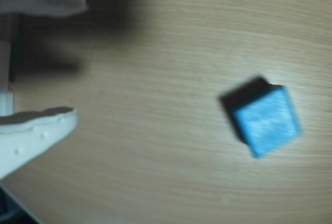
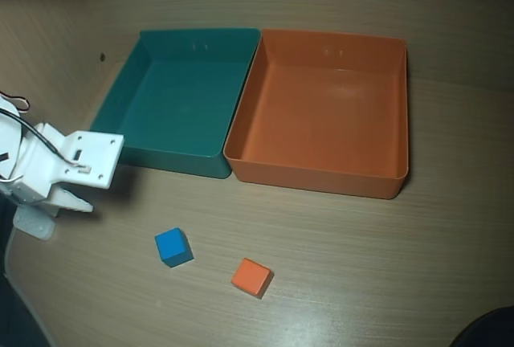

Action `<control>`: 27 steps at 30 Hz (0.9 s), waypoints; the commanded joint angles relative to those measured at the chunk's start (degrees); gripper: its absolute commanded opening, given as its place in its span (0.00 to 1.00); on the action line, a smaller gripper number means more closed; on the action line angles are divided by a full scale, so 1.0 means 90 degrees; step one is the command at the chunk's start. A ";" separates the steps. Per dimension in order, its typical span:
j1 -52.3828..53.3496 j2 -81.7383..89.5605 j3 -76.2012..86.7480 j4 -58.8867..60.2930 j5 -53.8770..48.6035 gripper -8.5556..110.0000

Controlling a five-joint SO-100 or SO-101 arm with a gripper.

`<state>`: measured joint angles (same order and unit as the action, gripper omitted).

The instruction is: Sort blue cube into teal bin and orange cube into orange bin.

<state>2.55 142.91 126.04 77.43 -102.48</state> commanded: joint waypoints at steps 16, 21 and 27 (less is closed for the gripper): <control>0.0693 -0.4951 -0.4707 -0.0029 -0.2373 0.26; 0.0713 -0.5801 -0.5234 -0.0029 -0.2881 0.26; 0.0713 -0.6406 -0.5596 -0.0029 -0.3086 0.26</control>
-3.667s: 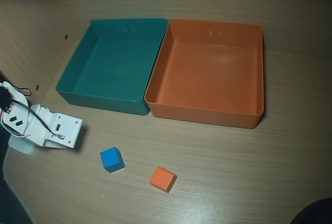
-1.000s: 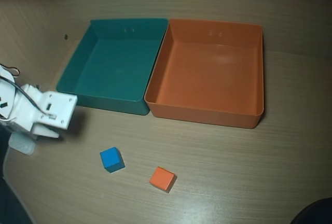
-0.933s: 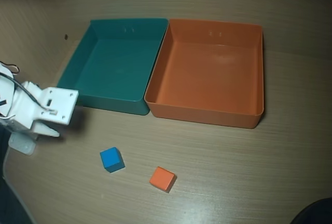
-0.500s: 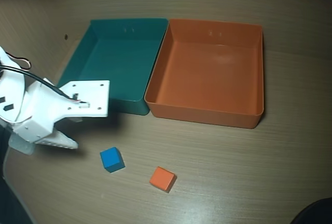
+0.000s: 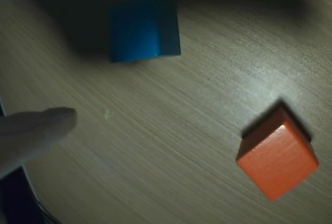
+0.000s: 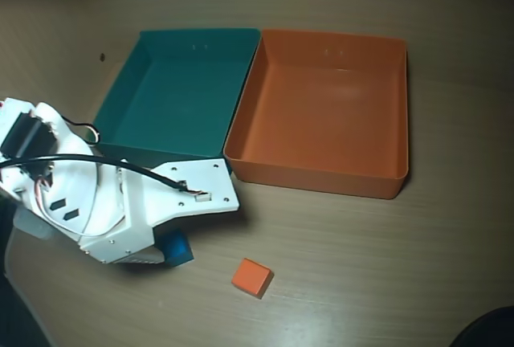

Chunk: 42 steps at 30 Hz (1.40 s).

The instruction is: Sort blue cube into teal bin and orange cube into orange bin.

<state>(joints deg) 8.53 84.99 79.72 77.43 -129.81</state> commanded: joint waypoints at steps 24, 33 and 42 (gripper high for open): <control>0.0039 -0.1133 -0.0469 -0.0039 -0.0068 0.36; -0.0049 -0.1582 -0.0469 -0.0039 0.0000 0.36; -0.0059 -0.1602 -0.0469 -0.0039 0.0039 0.29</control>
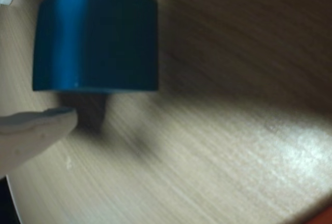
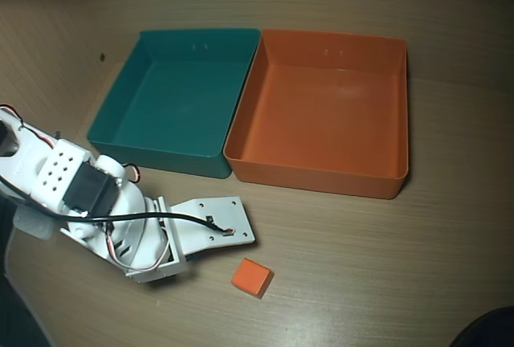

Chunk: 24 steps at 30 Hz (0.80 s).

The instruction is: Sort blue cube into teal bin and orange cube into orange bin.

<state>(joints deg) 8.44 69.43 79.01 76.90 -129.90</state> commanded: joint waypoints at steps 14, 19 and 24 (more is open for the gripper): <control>-0.0029 -0.0195 -0.0391 0.0029 0.0078 0.03; -0.0020 0.0361 -0.0400 0.0029 0.0078 0.02; 0.0039 0.1709 -0.0391 0.0029 0.0078 0.02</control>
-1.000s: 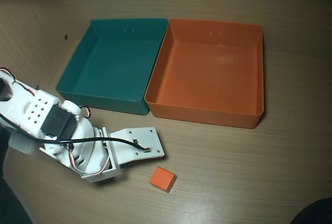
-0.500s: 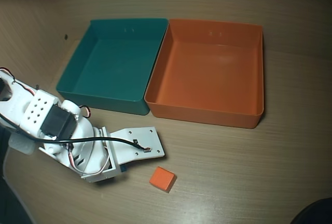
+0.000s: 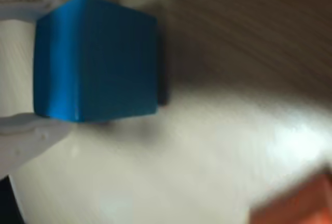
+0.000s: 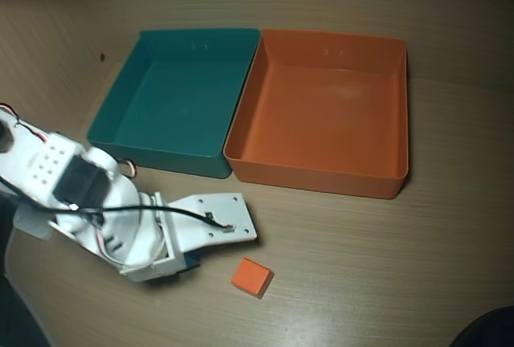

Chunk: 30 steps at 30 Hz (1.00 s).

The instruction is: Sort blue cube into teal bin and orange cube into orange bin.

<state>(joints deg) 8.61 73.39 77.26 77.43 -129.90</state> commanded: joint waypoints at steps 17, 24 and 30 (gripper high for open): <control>-0.1338 0.3486 -0.0088 0.0068 0.2744 0.02; -0.2881 0.3623 -0.0068 0.0088 0.3623 0.02; -0.4023 0.3643 0.0498 0.0098 0.3818 0.02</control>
<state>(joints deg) -24.08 102.22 80.24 78.22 -96.24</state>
